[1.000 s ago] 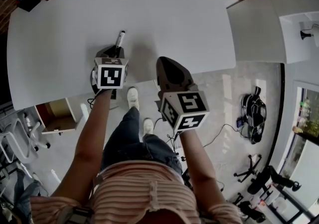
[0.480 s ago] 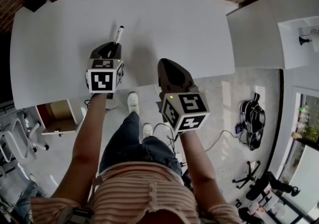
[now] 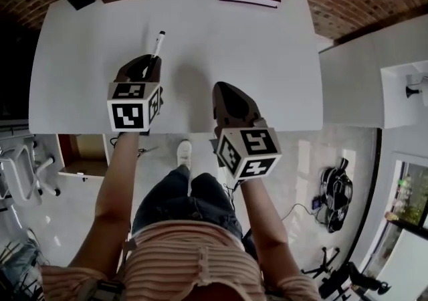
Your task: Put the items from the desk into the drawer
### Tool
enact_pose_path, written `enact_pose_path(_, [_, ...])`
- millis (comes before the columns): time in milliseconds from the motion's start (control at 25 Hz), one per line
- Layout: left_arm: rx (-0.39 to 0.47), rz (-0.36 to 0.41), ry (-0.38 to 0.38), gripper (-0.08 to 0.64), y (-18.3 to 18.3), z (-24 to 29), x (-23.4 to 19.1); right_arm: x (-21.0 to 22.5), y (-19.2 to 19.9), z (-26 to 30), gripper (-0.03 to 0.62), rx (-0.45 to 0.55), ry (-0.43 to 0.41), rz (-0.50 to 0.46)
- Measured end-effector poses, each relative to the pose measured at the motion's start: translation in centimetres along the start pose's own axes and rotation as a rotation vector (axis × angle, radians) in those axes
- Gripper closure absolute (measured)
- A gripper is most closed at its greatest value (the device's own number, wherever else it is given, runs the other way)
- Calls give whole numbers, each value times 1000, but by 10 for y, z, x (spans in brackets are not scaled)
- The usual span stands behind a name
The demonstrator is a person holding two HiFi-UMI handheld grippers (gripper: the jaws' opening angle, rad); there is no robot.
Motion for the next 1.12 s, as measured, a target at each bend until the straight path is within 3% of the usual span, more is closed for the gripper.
enact_pose_path(200, [50, -48, -73, 491, -1, -32, -27, -27, -5, 20, 575, -7, -88, -39])
enact_pose_path(600, [166, -154, -302, 491, 15, -129, -57, -83, -19, 47, 575, -24, -332, -136])
enact_pose_path(760, [199, -229, -402, 491, 33, -169, -58, -109, -15, 46, 574, -51, -448, -185])
enact_pose_path(1120, [178, -341, -642, 491, 99, -248, -47, -162, 18, 36, 574, -130, -671, -266])
Point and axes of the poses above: the fingertips, and each gripper's own axes: z forward along the fingers, x to its right, y out of its underside, the point moved 8 cm from there along -z, backward along the fingers, and after that the axes turned 10 degrees about y, right-handed, at the moved point
